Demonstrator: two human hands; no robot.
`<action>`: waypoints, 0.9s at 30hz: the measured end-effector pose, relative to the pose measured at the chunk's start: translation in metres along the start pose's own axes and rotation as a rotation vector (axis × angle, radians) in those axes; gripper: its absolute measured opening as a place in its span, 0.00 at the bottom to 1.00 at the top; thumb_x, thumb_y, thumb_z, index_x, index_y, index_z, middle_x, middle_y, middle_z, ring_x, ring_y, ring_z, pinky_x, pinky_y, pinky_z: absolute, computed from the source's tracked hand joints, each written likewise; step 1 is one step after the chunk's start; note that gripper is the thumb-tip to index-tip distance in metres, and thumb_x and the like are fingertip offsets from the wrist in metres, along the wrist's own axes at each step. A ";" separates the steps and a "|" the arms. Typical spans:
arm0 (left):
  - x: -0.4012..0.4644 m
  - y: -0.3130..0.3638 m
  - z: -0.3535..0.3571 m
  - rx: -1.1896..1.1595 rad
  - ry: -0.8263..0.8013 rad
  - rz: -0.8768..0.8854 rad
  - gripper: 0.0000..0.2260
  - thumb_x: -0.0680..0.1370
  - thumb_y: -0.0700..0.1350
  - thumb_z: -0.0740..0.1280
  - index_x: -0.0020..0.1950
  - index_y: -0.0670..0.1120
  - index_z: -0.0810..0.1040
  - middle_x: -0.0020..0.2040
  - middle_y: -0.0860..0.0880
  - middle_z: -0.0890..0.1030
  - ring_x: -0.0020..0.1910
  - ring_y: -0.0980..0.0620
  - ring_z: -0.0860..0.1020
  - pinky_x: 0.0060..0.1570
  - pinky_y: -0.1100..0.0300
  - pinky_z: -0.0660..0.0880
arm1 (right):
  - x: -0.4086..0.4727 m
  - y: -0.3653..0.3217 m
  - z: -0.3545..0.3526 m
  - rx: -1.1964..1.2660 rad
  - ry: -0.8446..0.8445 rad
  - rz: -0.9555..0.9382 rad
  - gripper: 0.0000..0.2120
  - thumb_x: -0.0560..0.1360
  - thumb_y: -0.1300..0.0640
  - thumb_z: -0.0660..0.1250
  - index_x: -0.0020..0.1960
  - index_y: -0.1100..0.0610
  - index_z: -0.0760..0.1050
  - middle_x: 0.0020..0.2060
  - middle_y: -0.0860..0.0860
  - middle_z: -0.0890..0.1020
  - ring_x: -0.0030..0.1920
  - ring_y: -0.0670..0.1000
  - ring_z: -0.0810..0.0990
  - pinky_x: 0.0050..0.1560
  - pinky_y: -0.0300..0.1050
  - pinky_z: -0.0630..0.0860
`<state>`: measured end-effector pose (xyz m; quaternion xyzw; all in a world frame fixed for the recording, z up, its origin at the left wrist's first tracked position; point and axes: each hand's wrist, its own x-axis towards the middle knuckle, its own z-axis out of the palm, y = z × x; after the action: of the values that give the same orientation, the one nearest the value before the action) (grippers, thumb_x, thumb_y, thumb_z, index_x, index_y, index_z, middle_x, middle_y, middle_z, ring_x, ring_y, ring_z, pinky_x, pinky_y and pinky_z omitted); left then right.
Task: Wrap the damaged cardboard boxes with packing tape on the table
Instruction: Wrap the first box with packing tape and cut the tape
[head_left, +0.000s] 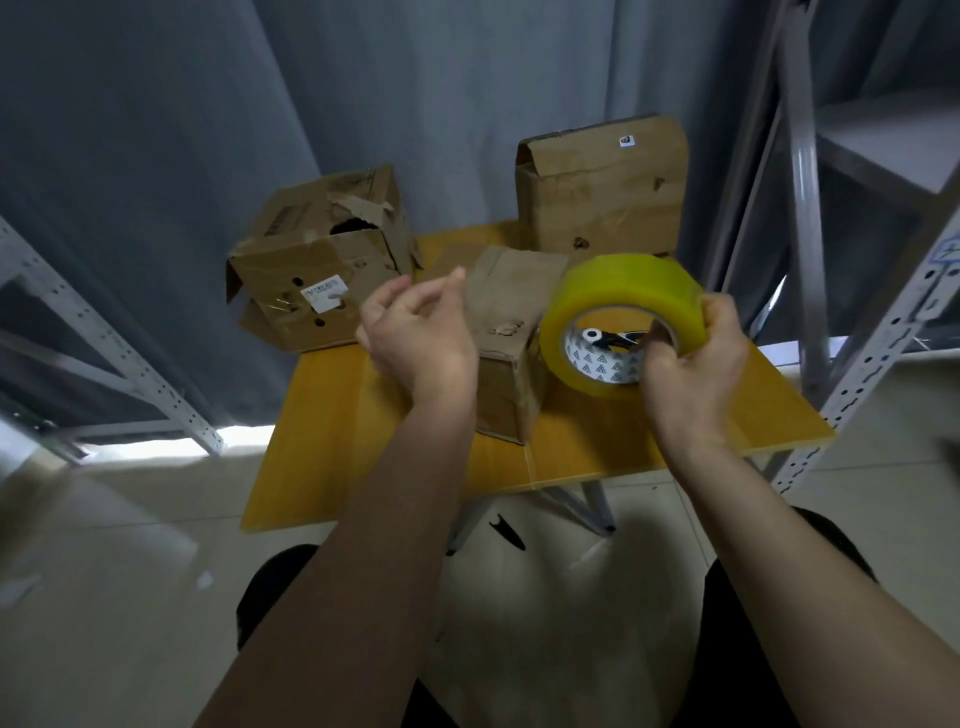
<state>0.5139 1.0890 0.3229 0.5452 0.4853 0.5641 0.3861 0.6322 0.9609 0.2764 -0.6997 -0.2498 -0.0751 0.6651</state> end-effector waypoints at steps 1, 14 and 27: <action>-0.002 -0.003 0.000 0.052 -0.016 0.034 0.10 0.72 0.51 0.75 0.33 0.57 0.78 0.55 0.58 0.73 0.63 0.54 0.67 0.66 0.49 0.67 | -0.001 0.003 -0.001 0.000 0.007 0.007 0.11 0.68 0.66 0.64 0.48 0.54 0.70 0.34 0.41 0.72 0.34 0.36 0.73 0.35 0.33 0.69; 0.000 -0.021 0.002 0.313 -0.056 0.111 0.05 0.72 0.53 0.74 0.40 0.53 0.83 0.67 0.55 0.73 0.69 0.49 0.64 0.69 0.49 0.61 | -0.008 0.017 0.001 -0.115 -0.046 0.054 0.16 0.69 0.67 0.65 0.51 0.52 0.68 0.36 0.42 0.71 0.36 0.45 0.73 0.41 0.52 0.75; 0.011 -0.025 -0.002 0.375 -0.057 0.060 0.29 0.76 0.46 0.70 0.75 0.44 0.63 0.77 0.45 0.60 0.76 0.45 0.58 0.75 0.50 0.54 | -0.012 0.027 0.009 -0.119 -0.092 0.073 0.14 0.71 0.67 0.66 0.49 0.52 0.67 0.35 0.42 0.71 0.35 0.41 0.71 0.34 0.41 0.68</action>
<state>0.5079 1.1052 0.3019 0.6376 0.5542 0.4593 0.2745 0.6318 0.9669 0.2459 -0.7495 -0.2494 -0.0335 0.6124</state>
